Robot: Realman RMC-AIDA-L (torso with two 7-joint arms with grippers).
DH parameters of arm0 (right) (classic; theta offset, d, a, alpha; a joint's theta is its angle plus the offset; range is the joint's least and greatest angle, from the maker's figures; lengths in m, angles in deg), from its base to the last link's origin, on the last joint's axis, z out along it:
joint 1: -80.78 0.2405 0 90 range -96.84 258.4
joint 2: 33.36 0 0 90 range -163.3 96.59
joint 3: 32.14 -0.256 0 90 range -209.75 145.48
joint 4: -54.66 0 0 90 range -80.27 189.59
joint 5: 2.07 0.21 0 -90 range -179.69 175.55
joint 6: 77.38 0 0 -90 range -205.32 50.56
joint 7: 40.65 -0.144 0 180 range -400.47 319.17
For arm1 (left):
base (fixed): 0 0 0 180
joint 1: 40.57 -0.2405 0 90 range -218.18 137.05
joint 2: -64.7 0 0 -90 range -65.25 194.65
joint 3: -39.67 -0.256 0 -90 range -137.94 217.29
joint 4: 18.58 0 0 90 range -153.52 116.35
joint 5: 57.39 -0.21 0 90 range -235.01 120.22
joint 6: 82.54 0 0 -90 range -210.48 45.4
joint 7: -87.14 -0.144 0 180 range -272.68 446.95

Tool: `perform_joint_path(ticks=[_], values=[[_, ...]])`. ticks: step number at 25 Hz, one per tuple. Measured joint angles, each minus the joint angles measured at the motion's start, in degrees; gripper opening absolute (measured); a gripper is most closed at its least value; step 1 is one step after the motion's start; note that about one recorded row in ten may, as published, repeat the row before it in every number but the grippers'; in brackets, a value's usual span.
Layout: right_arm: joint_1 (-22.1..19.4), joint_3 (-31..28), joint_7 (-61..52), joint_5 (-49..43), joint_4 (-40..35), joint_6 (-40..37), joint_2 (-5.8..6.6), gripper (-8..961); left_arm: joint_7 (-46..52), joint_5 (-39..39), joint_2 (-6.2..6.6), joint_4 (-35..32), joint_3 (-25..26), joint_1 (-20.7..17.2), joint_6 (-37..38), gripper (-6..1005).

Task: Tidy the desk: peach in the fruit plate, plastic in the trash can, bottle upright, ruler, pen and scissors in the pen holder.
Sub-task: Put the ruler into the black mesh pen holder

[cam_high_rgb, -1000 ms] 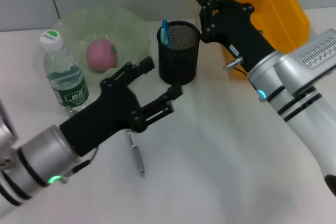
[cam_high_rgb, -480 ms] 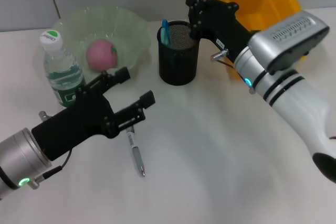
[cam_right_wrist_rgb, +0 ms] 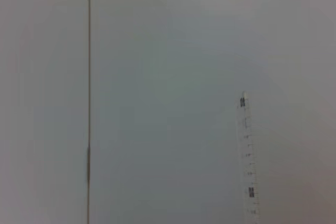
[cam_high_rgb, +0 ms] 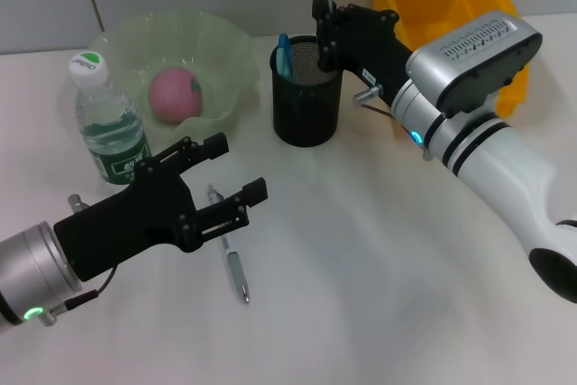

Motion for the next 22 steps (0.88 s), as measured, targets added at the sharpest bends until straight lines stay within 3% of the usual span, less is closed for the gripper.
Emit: perform_joint_path(ticks=[22], values=[[0.0, -1.1, -0.1, -0.2, -0.7, 5.9, -0.08, 87, 0.1, -0.8, -0.26, -0.1, 1.0, 1.0, 0.4, 815]])
